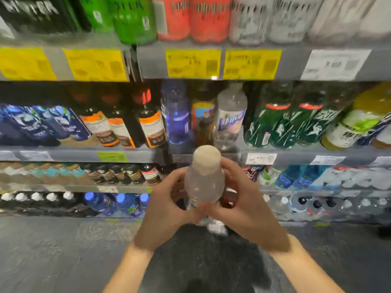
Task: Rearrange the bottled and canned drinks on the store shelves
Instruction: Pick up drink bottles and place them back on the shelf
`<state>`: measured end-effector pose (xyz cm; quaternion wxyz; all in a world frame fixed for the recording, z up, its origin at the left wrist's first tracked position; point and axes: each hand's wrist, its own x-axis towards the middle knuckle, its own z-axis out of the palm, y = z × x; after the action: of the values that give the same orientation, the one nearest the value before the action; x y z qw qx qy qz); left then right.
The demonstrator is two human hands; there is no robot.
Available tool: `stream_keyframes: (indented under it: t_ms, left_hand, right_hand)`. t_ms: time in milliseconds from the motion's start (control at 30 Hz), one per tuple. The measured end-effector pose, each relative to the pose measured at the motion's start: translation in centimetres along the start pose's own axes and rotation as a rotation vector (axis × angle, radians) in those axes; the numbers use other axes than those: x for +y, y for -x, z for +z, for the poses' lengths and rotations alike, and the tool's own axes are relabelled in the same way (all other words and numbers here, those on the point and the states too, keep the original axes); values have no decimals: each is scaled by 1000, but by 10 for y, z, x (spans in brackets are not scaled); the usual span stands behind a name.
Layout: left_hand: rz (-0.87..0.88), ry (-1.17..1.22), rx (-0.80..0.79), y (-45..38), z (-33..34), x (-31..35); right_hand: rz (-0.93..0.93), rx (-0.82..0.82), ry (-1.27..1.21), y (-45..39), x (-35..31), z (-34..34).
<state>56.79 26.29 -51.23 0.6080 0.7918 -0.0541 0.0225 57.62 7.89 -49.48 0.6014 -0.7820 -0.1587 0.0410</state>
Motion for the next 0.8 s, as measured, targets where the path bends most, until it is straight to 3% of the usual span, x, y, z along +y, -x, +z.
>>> stream_keyframes:
  t_ms: [467, 800]
  left_hand:
    - [-22, 36, 19, 23, 63, -280]
    - [-28, -16, -28, 15, 79, -409]
  right_hand:
    - [-49, 18, 91, 21, 267, 88]
    - [-25, 14, 128, 14, 390, 132]
